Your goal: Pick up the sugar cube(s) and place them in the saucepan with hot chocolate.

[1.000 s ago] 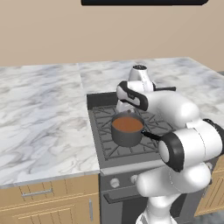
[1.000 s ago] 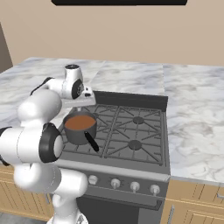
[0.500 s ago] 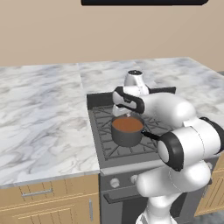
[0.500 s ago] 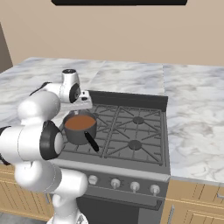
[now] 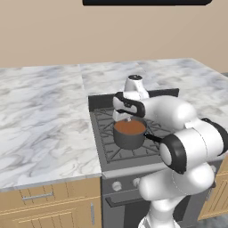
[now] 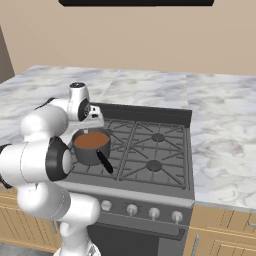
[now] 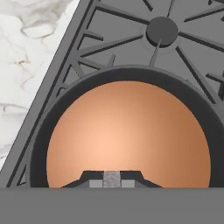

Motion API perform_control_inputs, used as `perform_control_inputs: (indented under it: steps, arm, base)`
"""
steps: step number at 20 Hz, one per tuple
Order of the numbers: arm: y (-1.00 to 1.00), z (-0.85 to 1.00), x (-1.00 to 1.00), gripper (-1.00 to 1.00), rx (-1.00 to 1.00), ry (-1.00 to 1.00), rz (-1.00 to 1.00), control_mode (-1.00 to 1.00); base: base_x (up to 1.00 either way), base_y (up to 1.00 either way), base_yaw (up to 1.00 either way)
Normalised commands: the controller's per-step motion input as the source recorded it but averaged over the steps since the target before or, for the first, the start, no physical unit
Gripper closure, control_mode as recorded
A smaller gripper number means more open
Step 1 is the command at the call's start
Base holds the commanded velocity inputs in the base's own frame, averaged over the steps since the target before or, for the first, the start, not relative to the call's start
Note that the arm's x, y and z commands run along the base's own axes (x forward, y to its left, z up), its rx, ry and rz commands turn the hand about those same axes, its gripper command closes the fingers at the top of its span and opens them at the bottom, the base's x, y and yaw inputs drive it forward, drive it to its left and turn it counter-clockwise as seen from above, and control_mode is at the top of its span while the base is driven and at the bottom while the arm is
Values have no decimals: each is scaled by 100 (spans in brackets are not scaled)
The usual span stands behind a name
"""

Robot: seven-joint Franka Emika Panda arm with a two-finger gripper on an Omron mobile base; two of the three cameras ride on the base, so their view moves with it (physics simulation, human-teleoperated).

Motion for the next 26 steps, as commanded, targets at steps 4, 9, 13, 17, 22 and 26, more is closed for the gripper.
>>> perform_control_inputs:
  steps: [4,9,13,17,22,26]
  arm:
    - [-3,-22,3,100,0,0,0,-100]
    - [-3,-11,0,100,0,0,0,-100]
    - [0,-1,0,100,0,0,0,-100]
    - [0,0,0,-100,0,0,0,-100]
    - [0,0,0,-100,0,0,0,-100]
    - [0,0,0,-100,0,2,0,-100]
  base:
    - [0,0,0]
    - [0,0,0]
    - [0,0,0]
    - [0,0,0]
    - [0,0,0]
    - [0,0,0]
